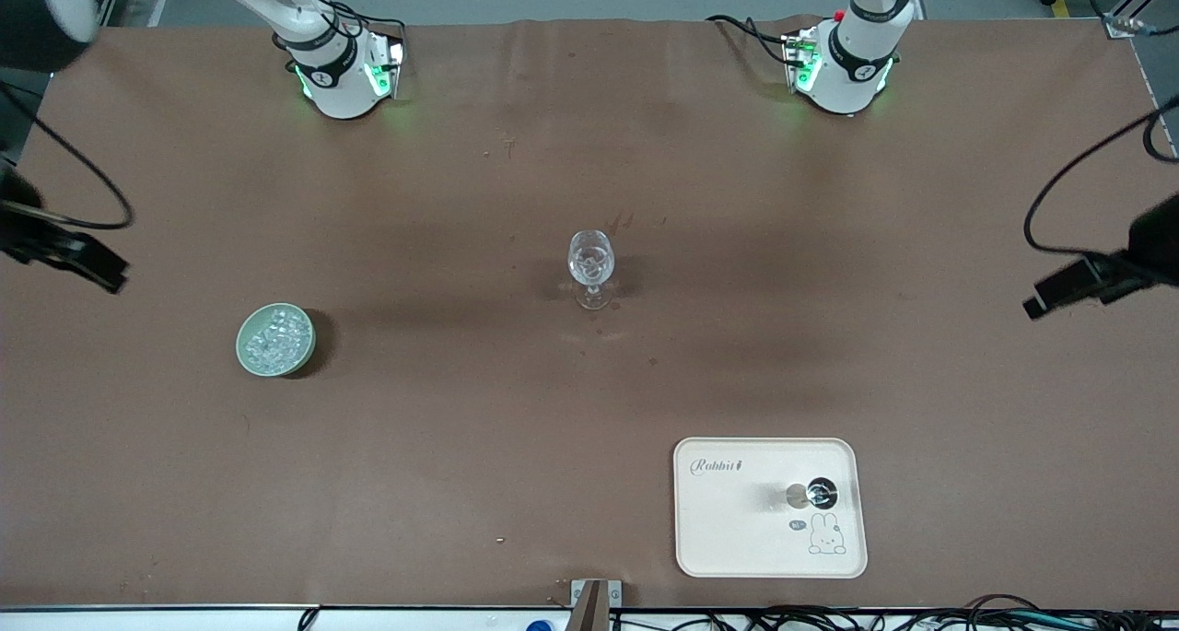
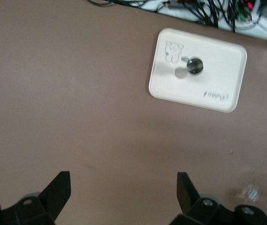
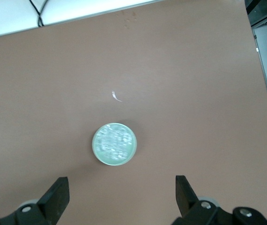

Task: Pour wine and add ice with both arms

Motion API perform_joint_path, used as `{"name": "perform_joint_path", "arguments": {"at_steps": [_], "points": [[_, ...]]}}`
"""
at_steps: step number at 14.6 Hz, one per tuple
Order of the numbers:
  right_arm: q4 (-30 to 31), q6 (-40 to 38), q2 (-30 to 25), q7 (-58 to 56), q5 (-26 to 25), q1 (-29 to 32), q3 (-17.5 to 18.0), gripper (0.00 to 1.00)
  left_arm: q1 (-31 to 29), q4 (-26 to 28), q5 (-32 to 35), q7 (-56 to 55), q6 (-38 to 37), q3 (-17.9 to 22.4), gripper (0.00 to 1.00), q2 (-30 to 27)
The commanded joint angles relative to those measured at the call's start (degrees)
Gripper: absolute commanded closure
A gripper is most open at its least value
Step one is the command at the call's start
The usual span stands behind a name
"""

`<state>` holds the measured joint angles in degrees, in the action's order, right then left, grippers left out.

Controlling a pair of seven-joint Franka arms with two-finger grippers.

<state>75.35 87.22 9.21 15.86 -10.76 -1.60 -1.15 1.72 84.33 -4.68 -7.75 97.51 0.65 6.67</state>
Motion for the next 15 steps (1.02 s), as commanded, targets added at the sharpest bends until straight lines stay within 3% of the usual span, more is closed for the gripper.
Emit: {"name": "perform_joint_path", "arguments": {"at_steps": [1,3,5,8,11,15], "points": [[4.35,-2.21,-5.50,-4.69,5.02,1.85,-2.09,0.00,-0.23,14.00,1.51,4.75,3.47,-0.38,0.00,-11.48],[9.09,-2.23,-10.06,-5.92,5.92,2.65,-3.42,0.00,0.12,15.61,1.69,4.93,4.71,-0.56,0.00,-12.56],[11.48,-2.22,-11.75,-10.66,9.06,6.24,-3.07,0.00,-0.23,15.17,2.47,5.11,4.53,-3.35,0.00,-12.21],[8.69,-2.05,-10.79,-12.52,9.96,9.06,-1.75,0.00,-0.23,9.74,3.54,5.02,3.05,-3.81,0.00,-8.27],[7.62,-1.87,-9.47,-12.79,9.17,6.36,-2.10,0.00,-0.23,2.44,3.62,4.85,-1.34,-3.81,0.00,-3.25],[7.62,-2.31,-9.65,-12.79,9.17,5.90,-2.10,0.00,-0.23,2.60,3.19,3.88,-4.76,-3.90,0.00,-3.68]]}}
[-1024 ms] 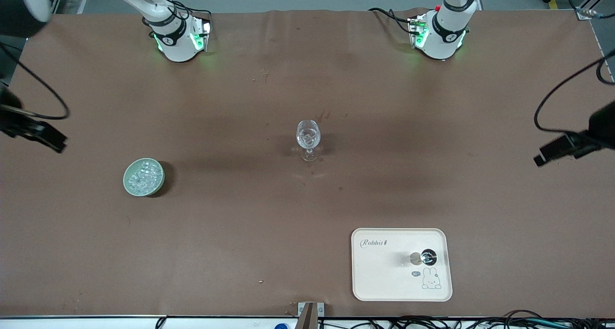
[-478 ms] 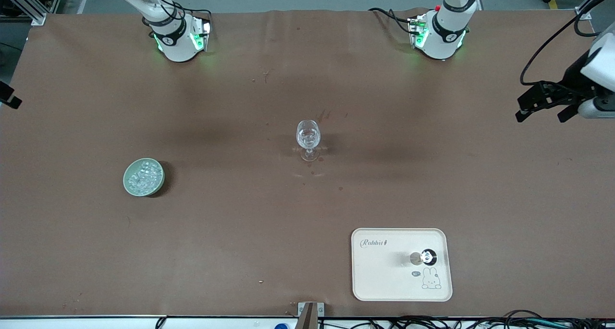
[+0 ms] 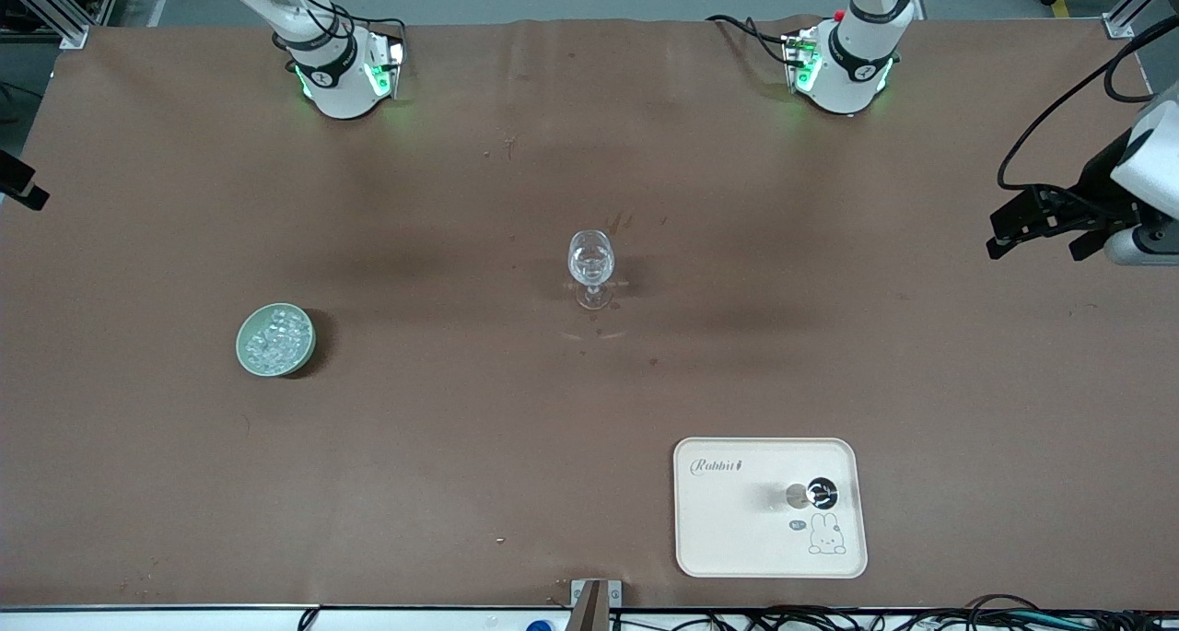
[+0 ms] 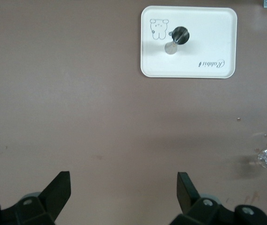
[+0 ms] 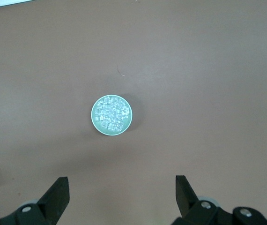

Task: Pour wine and add ice with both arms

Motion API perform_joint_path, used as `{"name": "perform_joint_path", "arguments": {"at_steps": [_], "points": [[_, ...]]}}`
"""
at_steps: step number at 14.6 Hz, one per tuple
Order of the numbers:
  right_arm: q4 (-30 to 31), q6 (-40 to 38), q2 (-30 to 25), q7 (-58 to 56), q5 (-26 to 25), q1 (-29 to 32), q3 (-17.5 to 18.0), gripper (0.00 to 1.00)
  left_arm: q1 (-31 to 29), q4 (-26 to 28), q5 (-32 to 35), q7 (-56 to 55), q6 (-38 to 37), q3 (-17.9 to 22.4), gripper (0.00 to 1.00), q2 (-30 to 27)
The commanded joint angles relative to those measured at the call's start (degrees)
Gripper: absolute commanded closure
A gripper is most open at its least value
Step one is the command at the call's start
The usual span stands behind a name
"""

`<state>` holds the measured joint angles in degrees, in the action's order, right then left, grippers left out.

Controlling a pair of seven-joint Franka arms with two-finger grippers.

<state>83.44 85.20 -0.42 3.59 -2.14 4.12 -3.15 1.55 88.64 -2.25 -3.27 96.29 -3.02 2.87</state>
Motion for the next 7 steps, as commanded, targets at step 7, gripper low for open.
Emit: {"name": "perform_joint_path", "arguments": {"at_steps": [7], "points": [[-0.73,-0.56,0.06,-0.34,1.52,0.10,-0.10,0.00,-0.05,-1.19,0.84,-0.42,-3.65,-0.15,0.00,0.12]]}}
